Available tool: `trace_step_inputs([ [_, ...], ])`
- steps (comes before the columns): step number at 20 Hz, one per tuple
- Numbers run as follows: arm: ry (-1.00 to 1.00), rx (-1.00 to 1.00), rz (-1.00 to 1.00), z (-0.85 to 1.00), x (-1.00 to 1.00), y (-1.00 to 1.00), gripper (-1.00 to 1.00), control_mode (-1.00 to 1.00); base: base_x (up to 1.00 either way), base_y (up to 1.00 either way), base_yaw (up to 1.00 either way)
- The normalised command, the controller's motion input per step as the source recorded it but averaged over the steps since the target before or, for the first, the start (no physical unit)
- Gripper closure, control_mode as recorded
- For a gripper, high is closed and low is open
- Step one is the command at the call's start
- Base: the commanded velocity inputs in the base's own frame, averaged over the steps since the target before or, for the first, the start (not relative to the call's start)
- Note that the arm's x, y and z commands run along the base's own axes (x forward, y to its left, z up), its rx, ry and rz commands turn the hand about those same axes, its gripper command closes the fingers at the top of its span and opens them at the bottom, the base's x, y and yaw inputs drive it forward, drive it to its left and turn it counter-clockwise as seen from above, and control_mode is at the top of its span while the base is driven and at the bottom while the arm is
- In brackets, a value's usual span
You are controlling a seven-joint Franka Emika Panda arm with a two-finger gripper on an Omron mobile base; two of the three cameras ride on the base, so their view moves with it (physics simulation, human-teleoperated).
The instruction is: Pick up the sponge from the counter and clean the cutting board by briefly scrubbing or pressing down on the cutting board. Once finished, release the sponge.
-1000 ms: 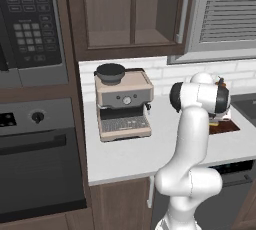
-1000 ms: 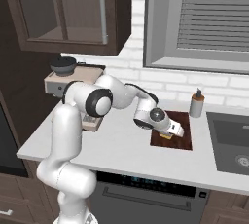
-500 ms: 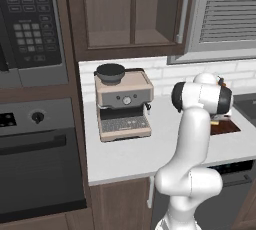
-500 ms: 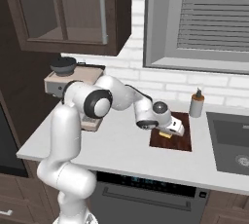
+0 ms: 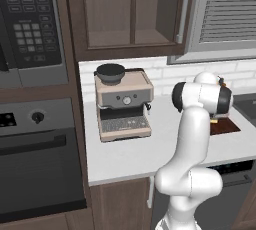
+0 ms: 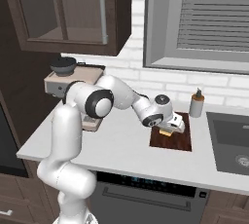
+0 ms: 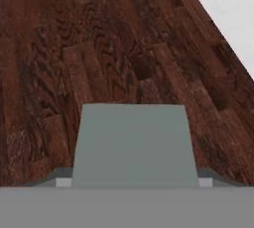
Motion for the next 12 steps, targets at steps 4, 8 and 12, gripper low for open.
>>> trace_step_inputs([
  [4,0.09,0.1,0.0,-0.03,0.0,0.0,-1.0,-1.0,0.0,0.0,0.0],
  [8,0.31,0.06,0.0,-0.3,-0.13,0.0,-1.0,-1.0,0.0,0.0,0.0],
  [12,0.01,0.01,0.0,0.14,-0.32,-0.01,-1.0,-1.0,0.0,0.0,0.0],
])
